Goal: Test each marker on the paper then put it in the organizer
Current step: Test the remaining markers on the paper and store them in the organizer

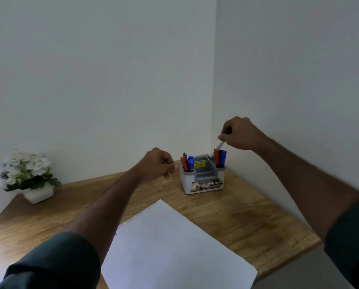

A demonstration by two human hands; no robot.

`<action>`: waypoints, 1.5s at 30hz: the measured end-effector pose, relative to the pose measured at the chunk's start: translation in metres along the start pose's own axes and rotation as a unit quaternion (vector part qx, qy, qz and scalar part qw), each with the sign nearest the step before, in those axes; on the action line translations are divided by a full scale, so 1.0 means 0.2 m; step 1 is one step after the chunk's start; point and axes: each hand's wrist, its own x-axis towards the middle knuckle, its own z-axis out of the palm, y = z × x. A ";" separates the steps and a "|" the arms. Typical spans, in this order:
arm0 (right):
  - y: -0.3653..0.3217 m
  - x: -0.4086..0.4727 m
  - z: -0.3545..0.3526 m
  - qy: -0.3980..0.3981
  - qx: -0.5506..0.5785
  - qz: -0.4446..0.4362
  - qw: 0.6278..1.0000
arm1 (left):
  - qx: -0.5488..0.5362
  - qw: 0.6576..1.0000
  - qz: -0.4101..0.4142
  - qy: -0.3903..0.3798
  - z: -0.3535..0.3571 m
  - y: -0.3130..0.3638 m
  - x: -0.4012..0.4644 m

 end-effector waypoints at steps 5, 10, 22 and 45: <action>0.00 0.02 0.04 -0.059 0.000 0.017 0.998 | 0.012 1.000 0.000 -0.008 0.02 -0.02 0.02; -0.01 0.03 0.10 -0.073 -0.001 0.025 0.997 | 0.015 1.000 -0.007 -0.011 0.02 -0.02 0.00; -0.15 -0.09 0.12 0.090 0.030 0.025 0.995 | 0.008 1.000 -0.008 -0.017 -0.06 -0.04 -0.10; -0.59 -0.81 0.76 -0.234 0.007 -0.143 0.962 | 0.360 0.922 -0.137 -0.045 -0.12 -0.29 -1.00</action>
